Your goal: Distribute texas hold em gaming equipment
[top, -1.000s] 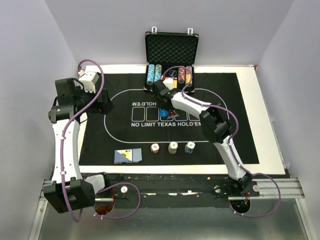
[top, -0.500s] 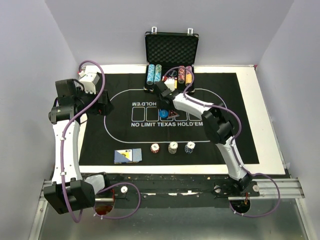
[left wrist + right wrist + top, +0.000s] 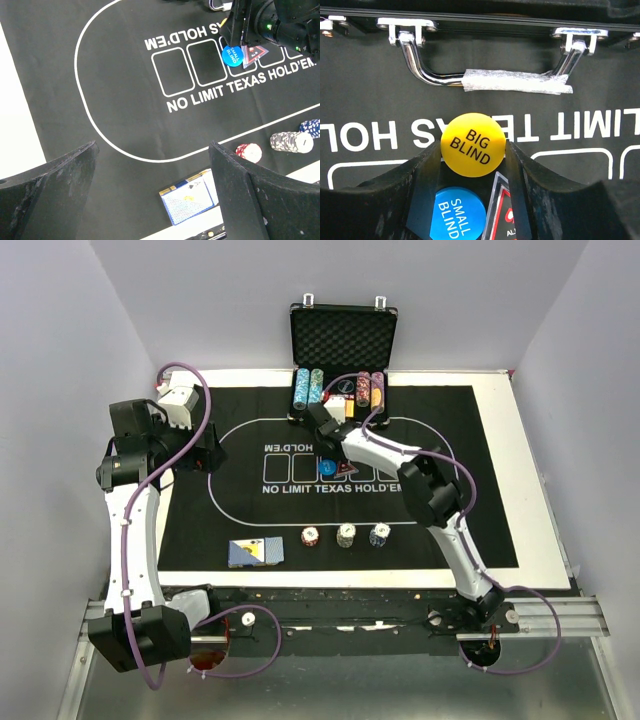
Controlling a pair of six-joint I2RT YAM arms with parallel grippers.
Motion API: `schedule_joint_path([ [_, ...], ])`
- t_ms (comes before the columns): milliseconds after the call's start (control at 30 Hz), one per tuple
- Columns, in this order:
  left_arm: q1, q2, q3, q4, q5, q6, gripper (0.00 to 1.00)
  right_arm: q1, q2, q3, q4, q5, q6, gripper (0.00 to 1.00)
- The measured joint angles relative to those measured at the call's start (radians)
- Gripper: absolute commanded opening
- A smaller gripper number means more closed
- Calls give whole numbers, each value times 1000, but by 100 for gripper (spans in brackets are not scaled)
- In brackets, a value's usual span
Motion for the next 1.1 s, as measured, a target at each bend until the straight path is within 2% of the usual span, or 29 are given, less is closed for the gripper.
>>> schedule_joint_path([
  [433, 0, 0, 0, -5, -15, 0, 99, -27, -166, -284, 86, 46, 8, 50],
  [700, 0, 0, 0, -9, -16, 0, 99, -222, -294, -476, 103, 44, 15, 48],
  [967, 0, 0, 0, -17, -17, 3, 99, -383, -304, -491, 111, 45, 7, 48],
  [1100, 0, 0, 0, -24, -17, 10, 99, -431, -237, -386, 101, 39, -8, 47],
])
